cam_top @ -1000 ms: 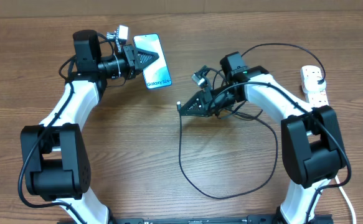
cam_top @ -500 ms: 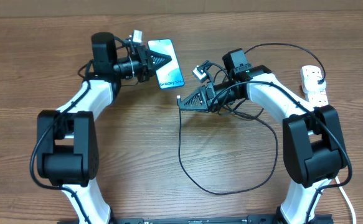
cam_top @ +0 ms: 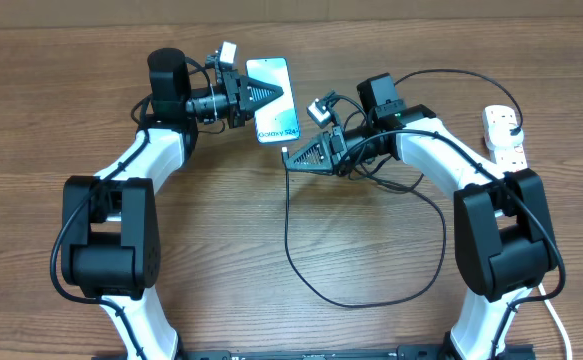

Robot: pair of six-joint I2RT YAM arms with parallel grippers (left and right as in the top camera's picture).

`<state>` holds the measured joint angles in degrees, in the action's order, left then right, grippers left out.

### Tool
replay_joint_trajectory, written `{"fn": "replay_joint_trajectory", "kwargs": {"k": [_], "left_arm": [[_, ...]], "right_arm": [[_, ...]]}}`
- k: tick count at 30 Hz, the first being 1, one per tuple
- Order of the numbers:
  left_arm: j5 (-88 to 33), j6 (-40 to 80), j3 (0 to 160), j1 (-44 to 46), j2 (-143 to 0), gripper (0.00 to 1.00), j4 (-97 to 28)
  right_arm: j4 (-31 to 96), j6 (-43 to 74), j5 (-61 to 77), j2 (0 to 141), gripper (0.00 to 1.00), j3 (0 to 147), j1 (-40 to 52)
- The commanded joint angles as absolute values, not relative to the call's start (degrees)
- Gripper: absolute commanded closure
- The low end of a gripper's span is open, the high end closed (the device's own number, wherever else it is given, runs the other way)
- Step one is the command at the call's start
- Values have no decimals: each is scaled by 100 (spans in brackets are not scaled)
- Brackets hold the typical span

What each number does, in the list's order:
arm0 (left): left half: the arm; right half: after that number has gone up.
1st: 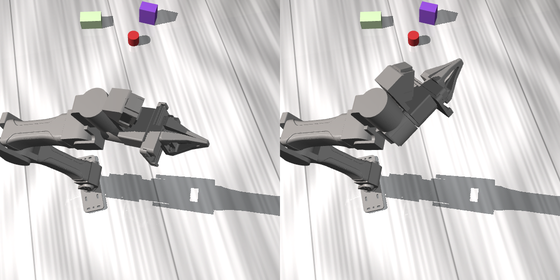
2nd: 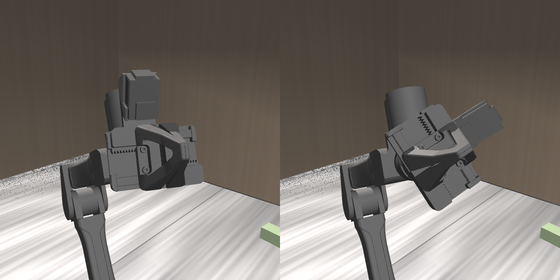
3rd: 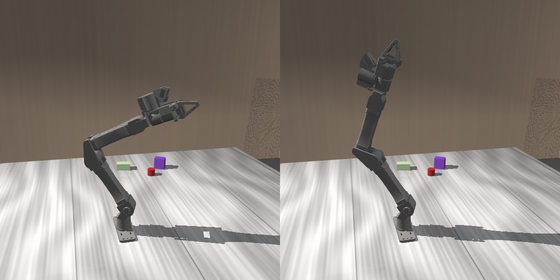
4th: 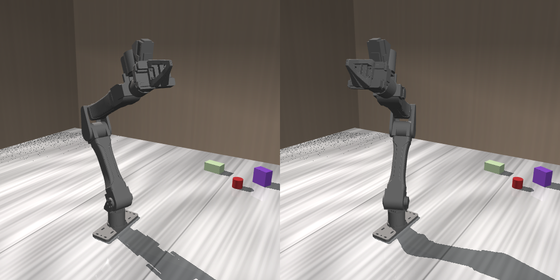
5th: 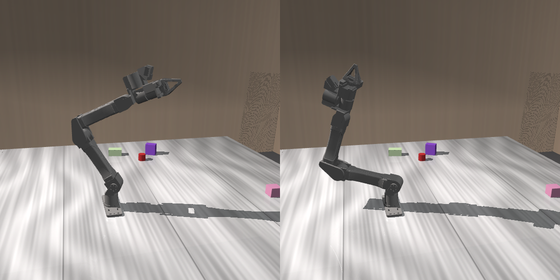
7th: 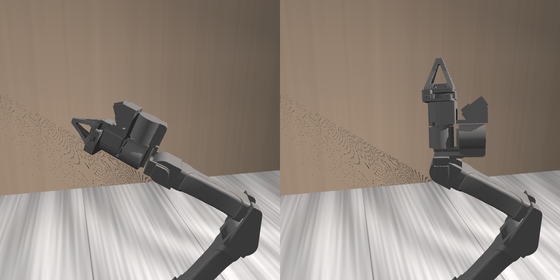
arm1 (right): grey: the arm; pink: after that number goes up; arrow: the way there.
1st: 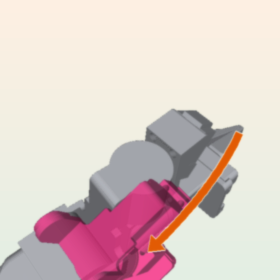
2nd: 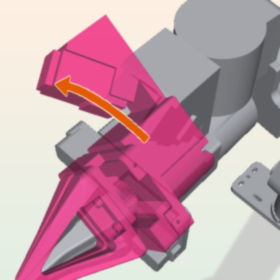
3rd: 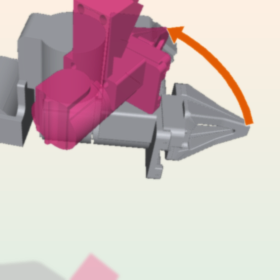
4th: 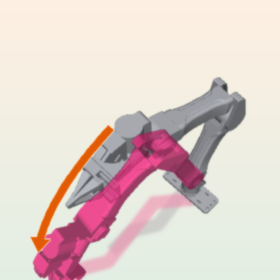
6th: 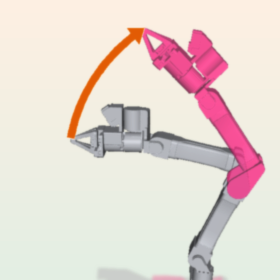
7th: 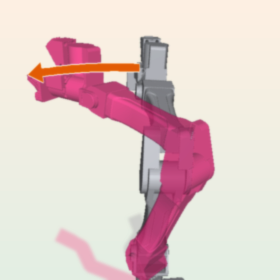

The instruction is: Plug charger to phone and switch on socket

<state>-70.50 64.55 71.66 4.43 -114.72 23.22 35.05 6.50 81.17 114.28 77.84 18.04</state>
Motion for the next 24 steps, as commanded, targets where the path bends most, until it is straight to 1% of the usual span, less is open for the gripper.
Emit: {"fn": "replay_joint_trajectory", "kwargs": {"k": [1, 10, 24], "left_arm": [[-7391, 6587, 7225, 464, -11469, 95, 2390], [-7575, 6713, 7225, 482, -11469, 96, 2412], [-7441, 6709, 7225, 609, -11469, 96, 2456]], "right_arm": [[3406, 902, 8274, 11251, 96, 7909, 1802], [3319, 974, 8235, 11251, 96, 7909, 1798], [3234, 1118, 8213, 11253, 96, 7909, 1804]]}}
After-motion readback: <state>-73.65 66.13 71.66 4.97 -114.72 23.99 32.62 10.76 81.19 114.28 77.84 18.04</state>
